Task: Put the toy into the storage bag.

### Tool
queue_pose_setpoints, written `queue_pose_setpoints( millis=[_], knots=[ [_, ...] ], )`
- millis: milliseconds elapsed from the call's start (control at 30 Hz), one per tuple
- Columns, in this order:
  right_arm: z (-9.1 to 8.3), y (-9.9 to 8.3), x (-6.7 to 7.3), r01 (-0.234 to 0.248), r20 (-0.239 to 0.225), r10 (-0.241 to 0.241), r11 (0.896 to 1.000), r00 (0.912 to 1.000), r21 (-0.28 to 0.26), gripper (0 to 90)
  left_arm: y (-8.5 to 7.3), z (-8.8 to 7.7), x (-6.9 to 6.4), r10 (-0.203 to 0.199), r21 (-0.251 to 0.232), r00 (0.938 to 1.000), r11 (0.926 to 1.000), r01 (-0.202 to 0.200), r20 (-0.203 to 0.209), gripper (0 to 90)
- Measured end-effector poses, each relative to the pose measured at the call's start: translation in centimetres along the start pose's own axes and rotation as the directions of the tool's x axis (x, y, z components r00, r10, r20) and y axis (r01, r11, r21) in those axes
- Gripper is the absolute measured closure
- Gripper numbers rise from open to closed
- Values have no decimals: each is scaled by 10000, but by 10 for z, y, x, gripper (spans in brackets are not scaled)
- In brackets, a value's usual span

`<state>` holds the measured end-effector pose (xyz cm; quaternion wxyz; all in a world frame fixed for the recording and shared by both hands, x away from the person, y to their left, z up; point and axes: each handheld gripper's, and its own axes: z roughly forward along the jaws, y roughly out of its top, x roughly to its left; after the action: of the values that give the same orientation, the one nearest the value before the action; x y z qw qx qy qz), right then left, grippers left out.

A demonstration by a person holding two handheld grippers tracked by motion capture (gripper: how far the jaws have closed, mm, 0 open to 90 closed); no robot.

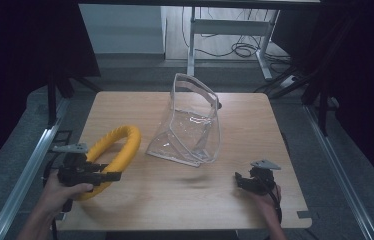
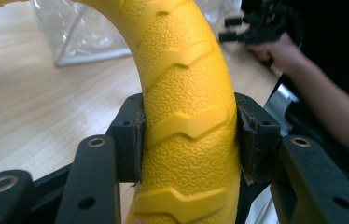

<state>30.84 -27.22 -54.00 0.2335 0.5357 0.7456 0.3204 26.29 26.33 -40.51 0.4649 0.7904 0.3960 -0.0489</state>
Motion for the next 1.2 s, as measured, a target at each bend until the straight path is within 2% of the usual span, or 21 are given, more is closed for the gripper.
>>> queue_pose_setpoints(
  millis=[33,133,267,333,367,400,433,467,500,533,567,600,700,733,800,933,1067,1200],
  knots=[
    [0,0,0,-13,-10,13,10000,10000,-9,201,1,-6,2,-136,-361,9999,9993,136,7,509],
    [0,0,0,-1,17,1,10000,10000,5,201,2,-14,6,-267,-897,9996,9956,256,-110,510],
    [0,0,0,-4,24,4,10000,10000,6,201,3,-23,13,-610,-1710,9981,9835,598,-16,511],
    [0,0,0,-21,29,21,10000,10000,6,201,4,-24,15,-647,-1837,9979,9809,638,12,511],
    [0,0,0,-24,32,24,10000,10000,7,201,4,-27,16,-739,-2149,9973,9740,723,2,511],
    [0,0,0,-22,18,22,10000,10000,-4,202,4,-27,16,-739,-2149,9973,9740,723,2,511],
    [0,0,0,-22,18,22,10000,10000,-4,202,5,-28,17,-765,-2301,9971,9703,744,-4,511],
    [0,0,0,-21,33,21,10000,10000,6,202,6,-29,17,-819,-2644,9966,9611,799,34,511],
    [0,0,0,-18,36,18,10000,10000,6,202,6,-29,17,-819,-2644,9966,9611,799,34,512],
    [0,0,0,-27,37,27,10000,10000,3,203,7,-30,16,-826,-2810,9966,9563,809,61,511],
    [0,0,0,-29,38,29,10000,10000,-7,203,9,-31,15,-854,-3115,9963,9464,849,120,511],
    [0,0,0,-29,38,29,10000,10000,-7,203,9,-31,15,-854,-3115,9963,9464,849,120,511],
    [0,0,0,-40,28,40,10000,10000,-19,203,13,-31,12,-789,-3425,9968,9363,775,98,511],
    [0,0,0,-34,36,34,10000,10000,0,203,15,-30,9,-780,-3642,9969,9282,763,100,511],
    [0,0,0,-30,21,30,10000,10000,-24,203,16,-29,8,-750,-3715,9971,9254,743,126,511],
    [0,0,0,-25,28,25,10000,10000,-10,204,20,-26,2,-737,-4100,9972,9091,737,160,511],
    [0,0,0,-16,32,16,10000,10000,-10,204,25,-22,-2,-670,-4397,9977,8958,649,109,511],
    [0,0,0,-19,36,19,10000,10000,-26,204,29,-16,-9,-533,-4560,9985,8890,426,-107,511]
  ],
)
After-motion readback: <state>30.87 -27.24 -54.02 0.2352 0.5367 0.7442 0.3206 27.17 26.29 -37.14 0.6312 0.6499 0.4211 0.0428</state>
